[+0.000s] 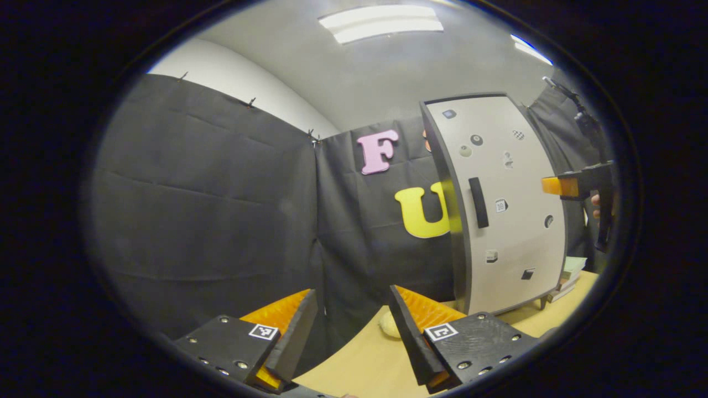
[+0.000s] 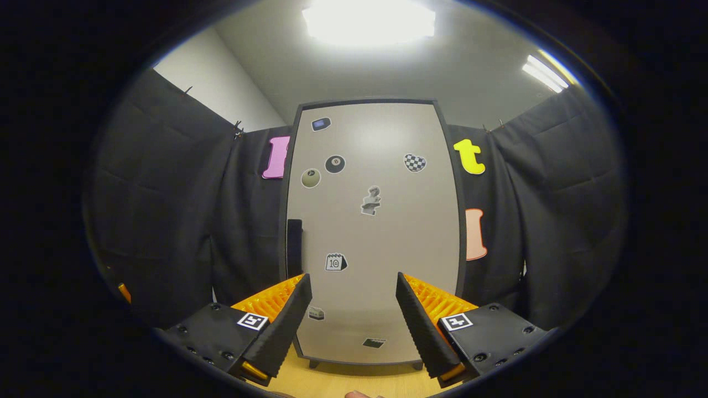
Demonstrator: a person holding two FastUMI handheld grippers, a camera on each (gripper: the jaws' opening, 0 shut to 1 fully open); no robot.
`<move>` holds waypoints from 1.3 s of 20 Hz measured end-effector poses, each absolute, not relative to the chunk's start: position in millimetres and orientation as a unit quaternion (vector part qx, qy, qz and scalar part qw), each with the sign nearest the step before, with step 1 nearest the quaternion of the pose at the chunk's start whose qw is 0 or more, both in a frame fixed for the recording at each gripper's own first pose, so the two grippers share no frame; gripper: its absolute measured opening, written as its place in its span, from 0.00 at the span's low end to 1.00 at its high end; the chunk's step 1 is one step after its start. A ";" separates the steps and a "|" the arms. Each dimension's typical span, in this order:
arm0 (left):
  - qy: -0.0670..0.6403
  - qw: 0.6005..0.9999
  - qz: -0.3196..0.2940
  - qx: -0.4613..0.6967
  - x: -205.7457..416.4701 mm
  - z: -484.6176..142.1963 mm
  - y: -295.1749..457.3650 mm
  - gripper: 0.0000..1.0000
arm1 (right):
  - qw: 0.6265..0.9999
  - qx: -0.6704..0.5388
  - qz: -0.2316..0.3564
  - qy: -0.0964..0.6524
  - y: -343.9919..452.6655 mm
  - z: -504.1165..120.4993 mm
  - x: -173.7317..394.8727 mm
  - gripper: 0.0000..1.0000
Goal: Open the cabinet door with the right hand, grasp the bottle in the cabinet with the left hand and place it on the coaster, then close the cabinet door with the right hand.
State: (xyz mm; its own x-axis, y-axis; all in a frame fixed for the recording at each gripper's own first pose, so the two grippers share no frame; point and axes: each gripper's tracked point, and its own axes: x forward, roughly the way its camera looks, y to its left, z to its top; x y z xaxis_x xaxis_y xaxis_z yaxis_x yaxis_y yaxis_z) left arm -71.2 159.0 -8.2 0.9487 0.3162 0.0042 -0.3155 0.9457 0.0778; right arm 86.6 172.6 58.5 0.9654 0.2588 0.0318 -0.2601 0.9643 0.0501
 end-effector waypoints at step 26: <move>0.044 0.946 0.319 0.037 -145.1 -47.8 291.7 0.81 | 0.984 0.021 0.160 0.070 325.0 30.5 226.0 0.84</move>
